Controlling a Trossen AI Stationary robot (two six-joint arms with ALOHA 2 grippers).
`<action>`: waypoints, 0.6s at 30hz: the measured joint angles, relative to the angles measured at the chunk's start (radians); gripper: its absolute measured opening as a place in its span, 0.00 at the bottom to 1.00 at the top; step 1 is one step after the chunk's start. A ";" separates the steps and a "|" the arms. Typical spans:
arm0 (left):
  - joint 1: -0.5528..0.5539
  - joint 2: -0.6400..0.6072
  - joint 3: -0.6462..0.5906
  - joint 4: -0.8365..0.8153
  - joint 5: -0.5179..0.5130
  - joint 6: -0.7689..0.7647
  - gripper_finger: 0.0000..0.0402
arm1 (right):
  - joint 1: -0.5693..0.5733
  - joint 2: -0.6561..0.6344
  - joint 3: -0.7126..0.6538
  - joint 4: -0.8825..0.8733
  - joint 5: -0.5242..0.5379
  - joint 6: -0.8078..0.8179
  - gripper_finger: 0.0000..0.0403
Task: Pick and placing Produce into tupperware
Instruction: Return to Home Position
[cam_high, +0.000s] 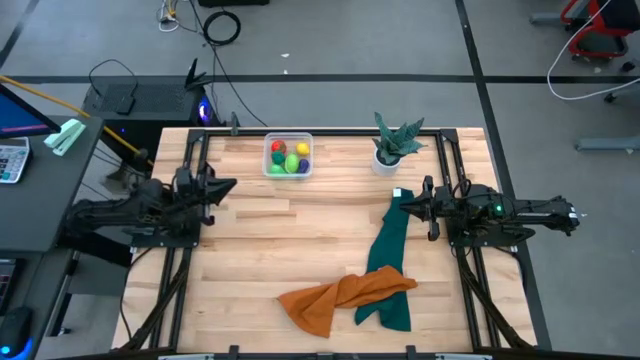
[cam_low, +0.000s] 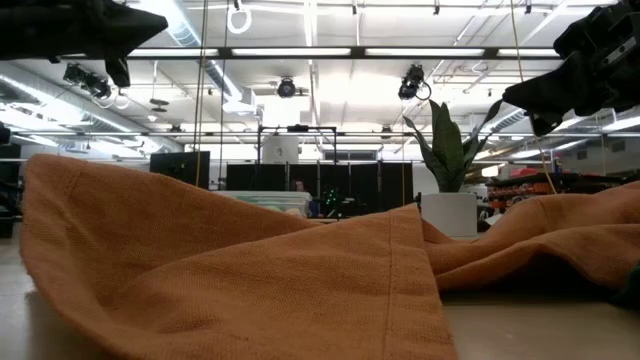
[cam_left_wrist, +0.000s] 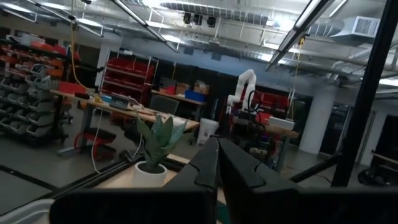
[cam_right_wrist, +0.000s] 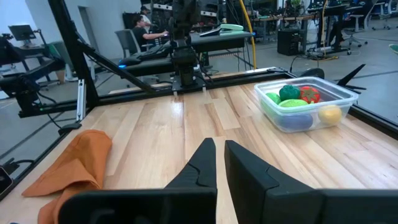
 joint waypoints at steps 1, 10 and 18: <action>0.000 -0.013 0.000 -0.011 0.000 0.000 0.05 | 0.000 0.000 0.000 0.000 0.000 0.000 0.00; 0.000 -0.082 0.000 -0.146 -0.008 -0.003 0.02 | 0.000 0.000 0.000 0.000 0.000 0.000 0.00; 0.001 -0.081 -0.005 -0.148 -0.052 0.011 0.05 | 0.000 0.000 0.000 0.000 0.000 0.000 0.00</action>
